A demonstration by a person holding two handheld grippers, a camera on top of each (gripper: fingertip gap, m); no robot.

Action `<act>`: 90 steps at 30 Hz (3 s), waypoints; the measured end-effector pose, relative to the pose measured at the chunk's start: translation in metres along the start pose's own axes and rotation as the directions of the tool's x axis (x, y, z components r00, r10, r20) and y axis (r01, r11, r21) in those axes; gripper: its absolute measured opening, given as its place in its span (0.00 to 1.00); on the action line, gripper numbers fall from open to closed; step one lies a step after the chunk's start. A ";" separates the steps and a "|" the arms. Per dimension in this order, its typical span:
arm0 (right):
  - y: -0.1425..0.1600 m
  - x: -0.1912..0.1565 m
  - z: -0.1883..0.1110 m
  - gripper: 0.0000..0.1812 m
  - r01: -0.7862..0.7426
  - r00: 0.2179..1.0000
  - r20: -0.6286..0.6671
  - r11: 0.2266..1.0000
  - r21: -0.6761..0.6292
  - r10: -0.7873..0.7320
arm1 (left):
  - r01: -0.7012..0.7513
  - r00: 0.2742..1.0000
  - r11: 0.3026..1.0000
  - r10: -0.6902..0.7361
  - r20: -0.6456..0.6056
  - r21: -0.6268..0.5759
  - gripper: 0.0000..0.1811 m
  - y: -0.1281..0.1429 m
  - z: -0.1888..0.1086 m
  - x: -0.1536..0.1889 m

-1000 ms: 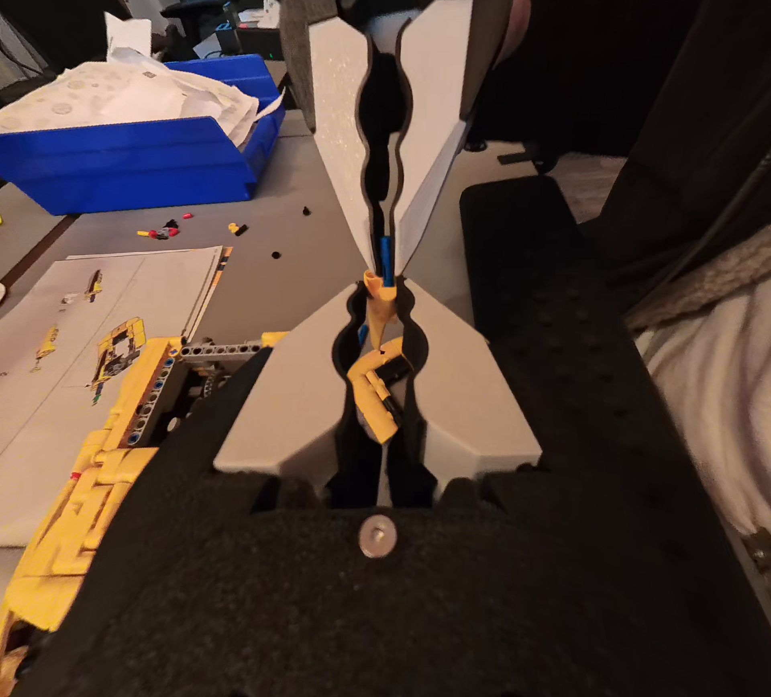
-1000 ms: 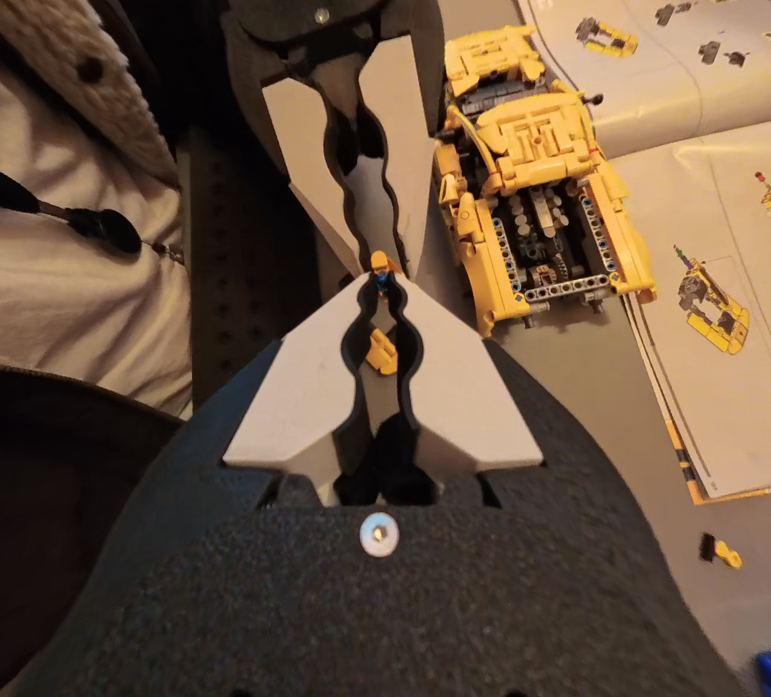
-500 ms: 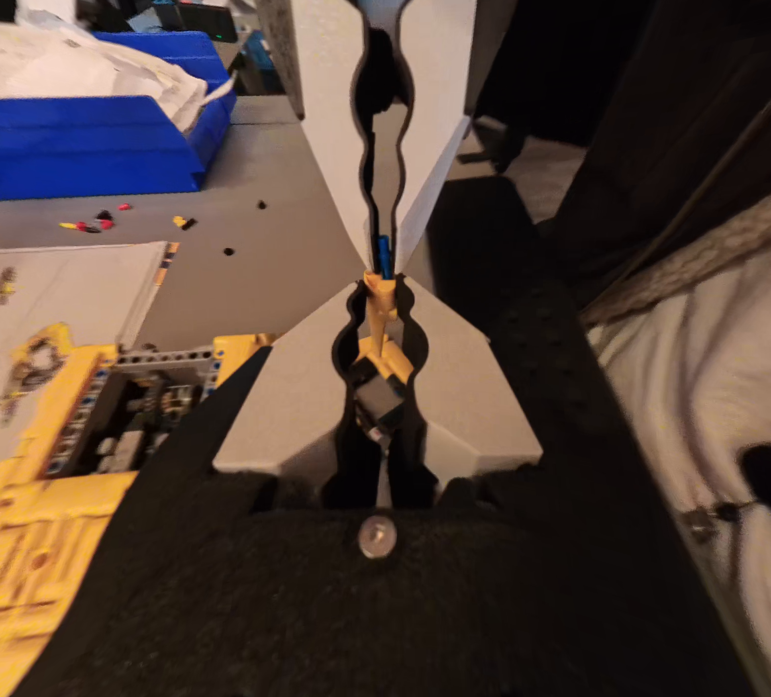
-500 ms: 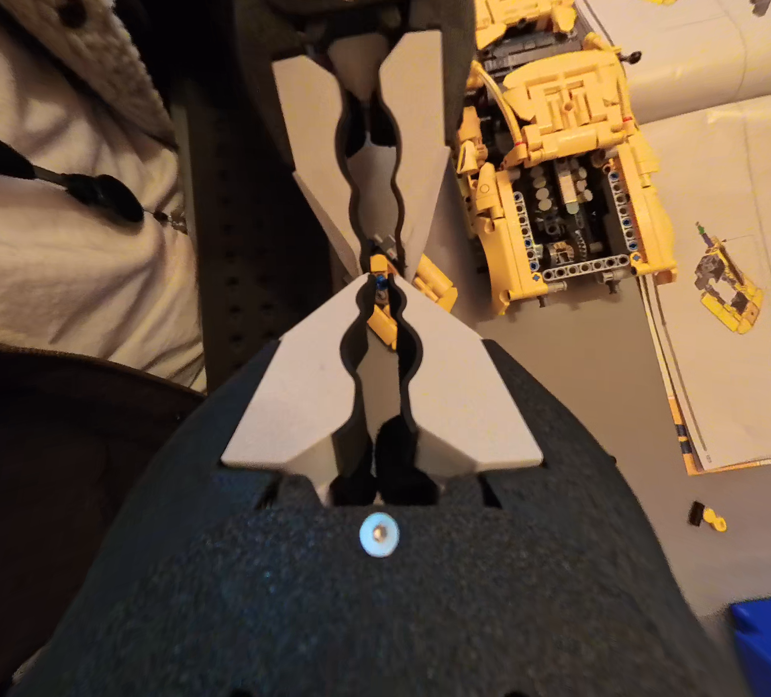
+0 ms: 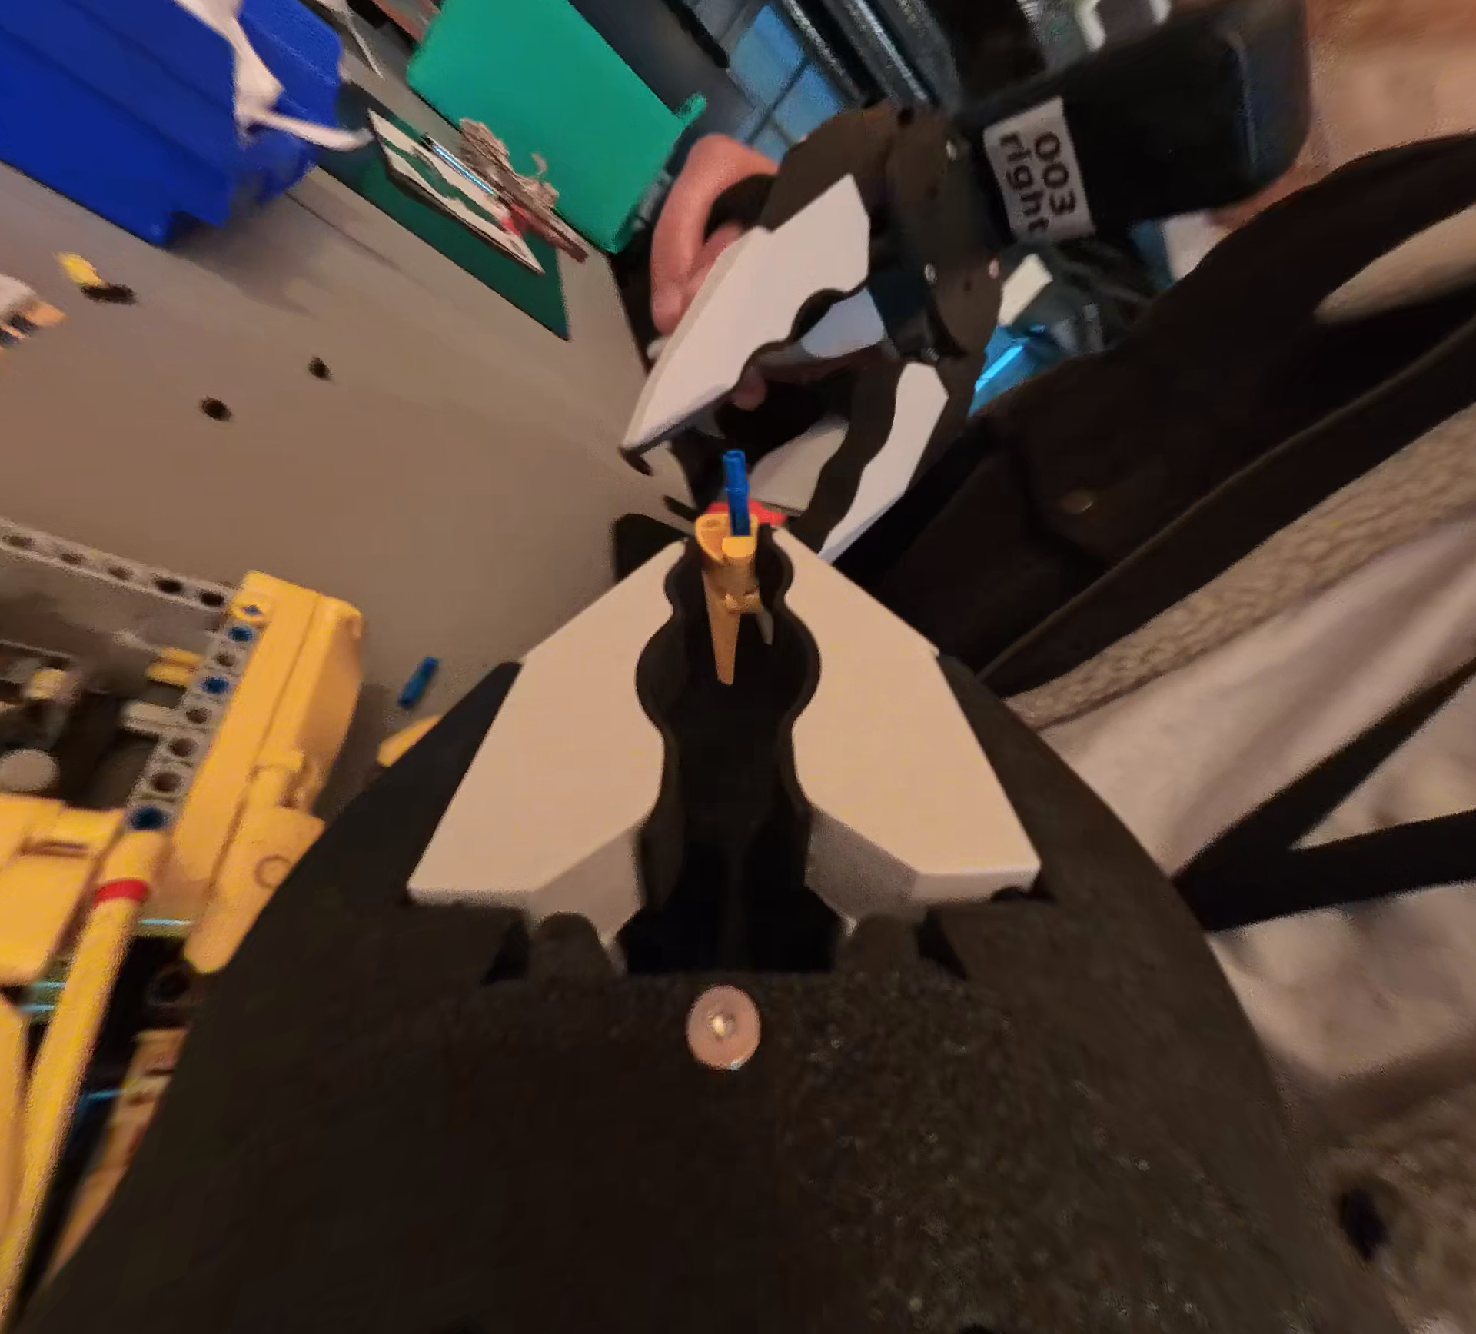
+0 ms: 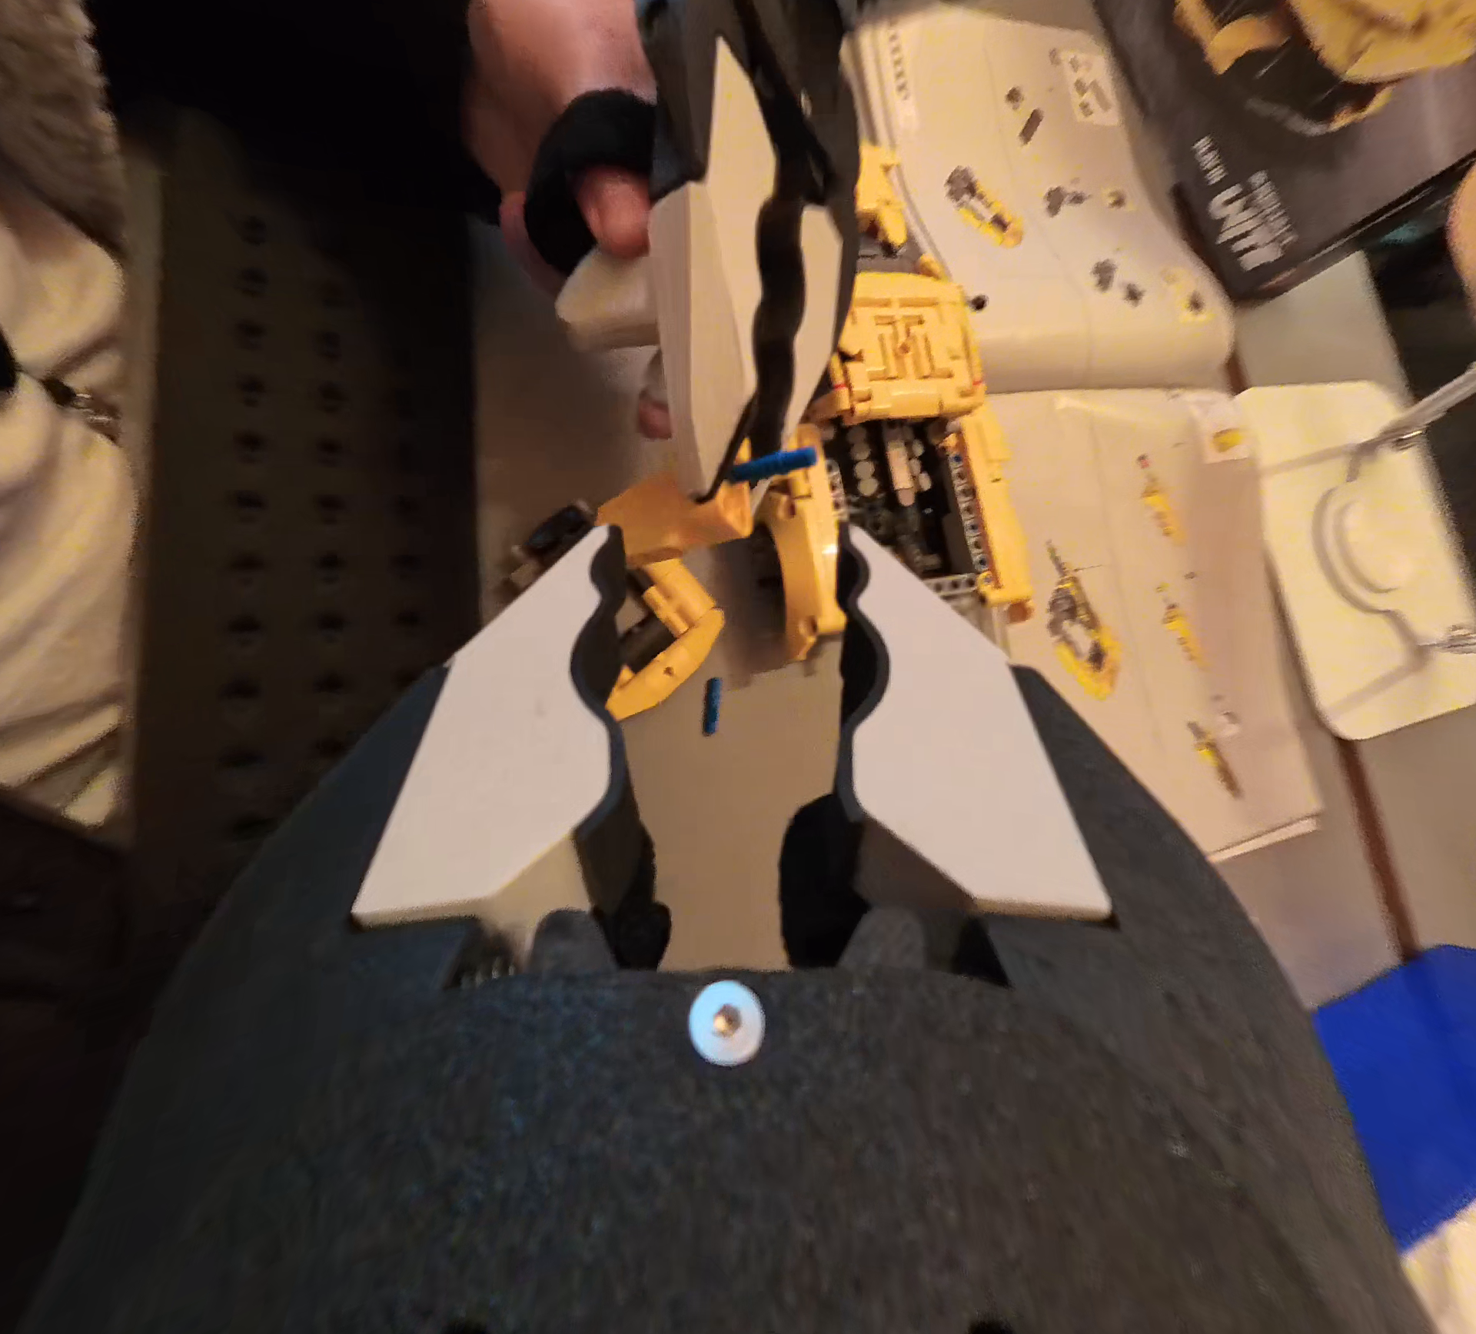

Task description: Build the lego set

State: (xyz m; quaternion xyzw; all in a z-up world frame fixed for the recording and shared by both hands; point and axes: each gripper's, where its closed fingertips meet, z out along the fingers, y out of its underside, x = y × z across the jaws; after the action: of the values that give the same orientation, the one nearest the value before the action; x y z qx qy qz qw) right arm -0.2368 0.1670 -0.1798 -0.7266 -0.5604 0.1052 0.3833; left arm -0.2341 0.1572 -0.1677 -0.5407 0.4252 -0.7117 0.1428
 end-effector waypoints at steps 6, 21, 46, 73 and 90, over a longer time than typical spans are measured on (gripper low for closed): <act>-0.022 0.001 0.000 0.24 0.065 0.997 -0.055 0.993 0.101 -0.060 | 0.250 0.965 0.968 -0.248 -0.090 0.017 0.07 0.001 -0.007 -0.008; -0.009 -0.005 0.014 0.15 0.021 0.999 0.023 0.996 0.085 -0.023 | 0.344 0.927 0.938 -0.347 -0.143 -0.049 0.07 0.011 -0.004 -0.002; -0.013 0.016 0.004 0.13 -0.139 0.985 -0.064 0.965 0.224 0.157 | 0.319 0.934 0.946 -0.305 -0.186 0.049 0.08 -0.007 -0.010 -0.002; 0.000 0.041 0.018 0.17 -0.153 0.917 -0.336 0.967 0.204 0.216 | 0.265 0.964 0.959 -0.266 -0.003 0.097 0.04 -0.011 -0.022 -0.029; 0.010 0.031 0.027 0.06 -0.187 0.941 -0.261 0.973 0.136 0.217 | 0.172 0.977 0.983 -0.178 0.118 0.060 0.04 -0.005 -0.021 -0.038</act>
State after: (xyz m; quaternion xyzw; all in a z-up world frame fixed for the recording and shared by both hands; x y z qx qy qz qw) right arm -0.2345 0.2054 -0.1960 -0.7659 -0.4179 0.0730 0.4832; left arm -0.2372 0.1953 -0.1898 -0.6152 0.3487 -0.6970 0.1190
